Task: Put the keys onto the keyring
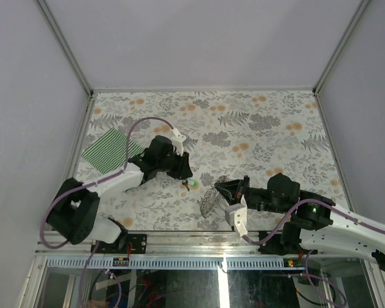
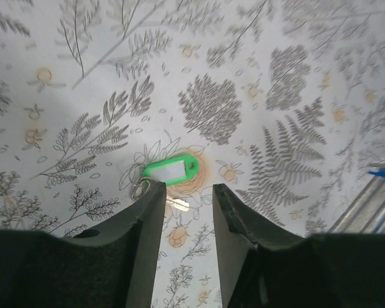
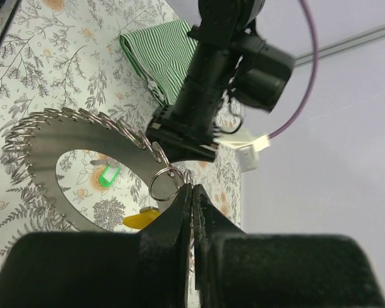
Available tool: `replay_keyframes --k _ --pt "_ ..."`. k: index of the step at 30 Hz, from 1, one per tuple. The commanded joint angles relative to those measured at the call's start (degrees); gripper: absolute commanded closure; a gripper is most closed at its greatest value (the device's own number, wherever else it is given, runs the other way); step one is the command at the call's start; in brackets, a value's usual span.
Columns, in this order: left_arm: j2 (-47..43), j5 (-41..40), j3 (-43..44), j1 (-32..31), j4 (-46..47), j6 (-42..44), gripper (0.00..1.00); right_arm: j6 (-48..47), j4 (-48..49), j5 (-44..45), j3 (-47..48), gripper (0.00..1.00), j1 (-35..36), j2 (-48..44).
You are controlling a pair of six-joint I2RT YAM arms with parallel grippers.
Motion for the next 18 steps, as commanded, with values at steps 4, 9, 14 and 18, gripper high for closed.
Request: replay_keyframes --k 4,9,14,18 --pt "-18.6 0.4 3.7 -1.3 5.5 9.3 0.61 5.1 5.2 -0.4 1.1 0.99 0.4 -1.9" --pt "-30.3 7.8 4.7 -3.1 10.0 16.0 0.61 7.4 10.9 -2.1 0.4 0.99 0.4 -2.4" --pt "-33.2 14.6 8.8 -5.3 7.2 20.1 0.61 10.0 16.8 -4.1 0.3 0.99 0.4 -1.6" --pt "-33.8 16.1 11.3 -7.7 4.6 23.0 0.61 11.6 19.8 -4.6 0.4 0.99 0.5 -1.4"
